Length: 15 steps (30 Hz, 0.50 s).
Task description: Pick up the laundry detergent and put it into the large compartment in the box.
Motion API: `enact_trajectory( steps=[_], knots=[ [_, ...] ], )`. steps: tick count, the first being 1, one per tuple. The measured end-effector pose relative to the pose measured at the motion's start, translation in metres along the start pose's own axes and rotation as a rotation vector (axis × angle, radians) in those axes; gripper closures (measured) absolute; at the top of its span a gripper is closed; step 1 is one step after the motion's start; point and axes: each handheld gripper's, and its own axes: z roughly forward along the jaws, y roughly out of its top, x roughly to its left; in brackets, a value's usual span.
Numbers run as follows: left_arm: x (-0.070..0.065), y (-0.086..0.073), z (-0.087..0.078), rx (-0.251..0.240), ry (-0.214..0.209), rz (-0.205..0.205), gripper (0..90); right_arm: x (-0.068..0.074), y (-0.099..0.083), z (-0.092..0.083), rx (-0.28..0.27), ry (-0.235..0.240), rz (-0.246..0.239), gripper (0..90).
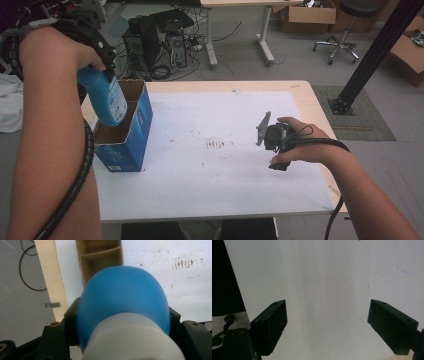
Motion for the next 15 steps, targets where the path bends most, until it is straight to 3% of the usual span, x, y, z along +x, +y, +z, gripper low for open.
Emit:
enact_trajectory(
  steps=[9, 15],
  knots=[
    [0.019, 0.000, 0.026, 0.011, -0.015, -0.030, 38.5, -0.003, 0.000, 0.004, 0.012, 0.007, 0.003, 16.1],
    [0.024, 0.000, 0.050, 0.032, -0.022, -0.039, 38.4, -0.002, 0.004, 0.004, 0.006, 0.007, -0.001, 16.1]
  ],
)
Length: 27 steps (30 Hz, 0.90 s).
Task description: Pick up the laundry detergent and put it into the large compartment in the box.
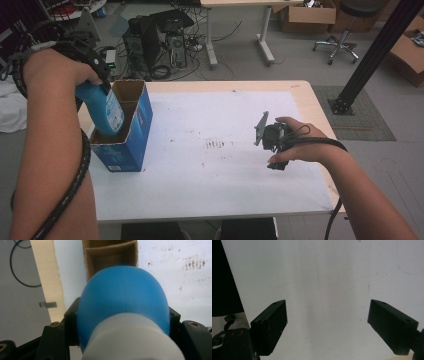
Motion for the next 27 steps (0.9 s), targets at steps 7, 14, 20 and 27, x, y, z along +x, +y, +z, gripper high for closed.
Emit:
enact_trajectory(
  steps=[7, 14, 20, 27],
  knots=[
    [-0.002, 0.002, 0.024, 0.009, 0.007, 0.017, 38.4, 0.001, -0.001, -0.001, -0.007, -0.003, 0.001, 16.1],
    [-0.002, 0.003, 0.049, 0.024, 0.002, 0.025, 38.4, 0.002, -0.002, -0.002, -0.005, -0.003, 0.001, 16.1],
    [-0.002, 0.003, 0.066, 0.045, 0.008, 0.034, 38.4, 0.002, -0.001, -0.001, -0.004, -0.004, -0.002, 16.1],
    [0.001, 0.003, 0.090, 0.043, -0.002, 0.036, 38.4, 0.002, 0.001, -0.001, -0.005, -0.003, -0.003, 16.1]
  ],
)
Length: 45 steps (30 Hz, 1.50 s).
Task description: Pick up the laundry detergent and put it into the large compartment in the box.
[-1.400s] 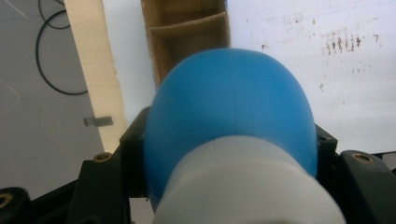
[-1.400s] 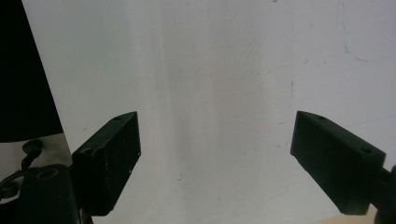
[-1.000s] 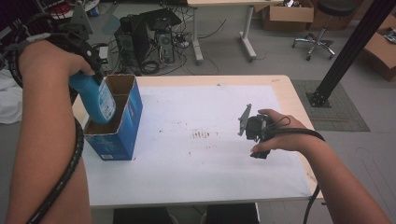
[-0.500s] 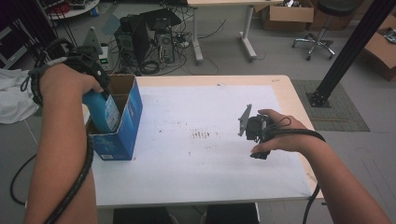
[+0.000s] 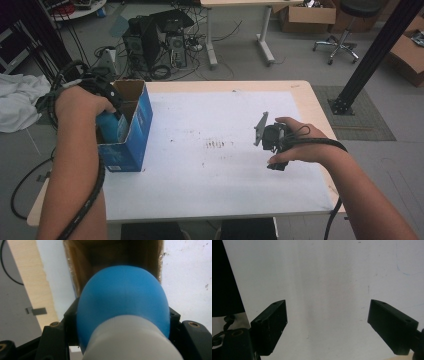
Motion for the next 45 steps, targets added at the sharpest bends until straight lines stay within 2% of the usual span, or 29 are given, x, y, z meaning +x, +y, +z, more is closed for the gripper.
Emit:
enact_trajectory(
  steps=[7, 10, 22, 29, 37, 42, 45],
  knots=[
    [0.001, 0.001, 0.021, -0.012, 0.010, -0.004, 38.4, 0.001, 0.003, 0.000, 0.003, -0.003, -0.008, 16.1],
    [0.001, 0.001, 0.029, 0.000, 0.012, 0.003, 38.4, 0.001, 0.002, -0.001, 0.001, -0.002, -0.006, 16.0],
    [-0.001, 0.003, 0.048, 0.017, 0.011, 0.015, 38.4, 0.001, -0.003, -0.002, -0.003, -0.003, 0.008, 16.1],
    [-0.001, 0.003, 0.058, 0.032, 0.020, 0.009, 38.4, 0.001, -0.005, -0.001, -0.002, -0.003, 0.010, 16.1],
    [0.001, 0.001, 0.061, 0.033, 0.014, 0.009, 38.4, 0.000, -0.003, -0.001, -0.001, -0.003, 0.010, 16.0],
    [0.001, 0.002, 0.061, 0.051, 0.016, 0.015, 38.2, 0.001, -0.001, 0.001, -0.003, -0.002, 0.008, 16.0],
    [0.001, 0.002, 0.061, 0.040, 0.012, 0.013, 38.1, 0.002, 0.000, 0.002, 0.005, 0.001, 0.004, 16.1]
  ],
)
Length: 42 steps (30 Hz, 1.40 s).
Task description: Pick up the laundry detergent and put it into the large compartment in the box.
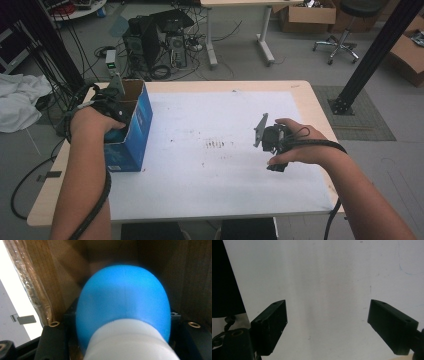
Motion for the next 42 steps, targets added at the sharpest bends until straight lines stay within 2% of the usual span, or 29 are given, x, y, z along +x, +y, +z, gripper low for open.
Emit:
enact_trajectory(
  steps=[7, 10, 19, 26, 34, 42],
  knots=[
    [-0.002, -0.001, 0.000, -0.002, 0.010, -0.001, 37.6, 0.000, 0.000, -0.003, -0.003, -0.007, 0.002, 16.1],
    [-0.002, -0.001, -0.001, 0.001, -0.005, 0.000, 33.9, 0.001, 0.000, -0.005, -0.002, -0.009, 0.002, 16.1],
    [-0.006, -0.002, -0.009, -0.013, 0.029, 0.008, 32.2, 0.003, -0.001, -0.004, -0.006, -0.008, 0.000, 16.0],
    [-0.008, -0.003, -0.015, -0.022, 0.033, 0.008, 30.8, 0.003, -0.001, -0.006, -0.007, -0.012, -0.001, 16.0],
    [-0.009, -0.004, -0.022, -0.024, 0.048, 0.006, 25.0, 0.004, 0.000, -0.006, -0.007, -0.013, -0.003, 16.1],
    [-0.008, -0.006, -0.030, -0.034, 0.055, 0.004, 24.9, 0.004, 0.001, -0.008, -0.009, -0.016, -0.003, 16.0]
  ],
)
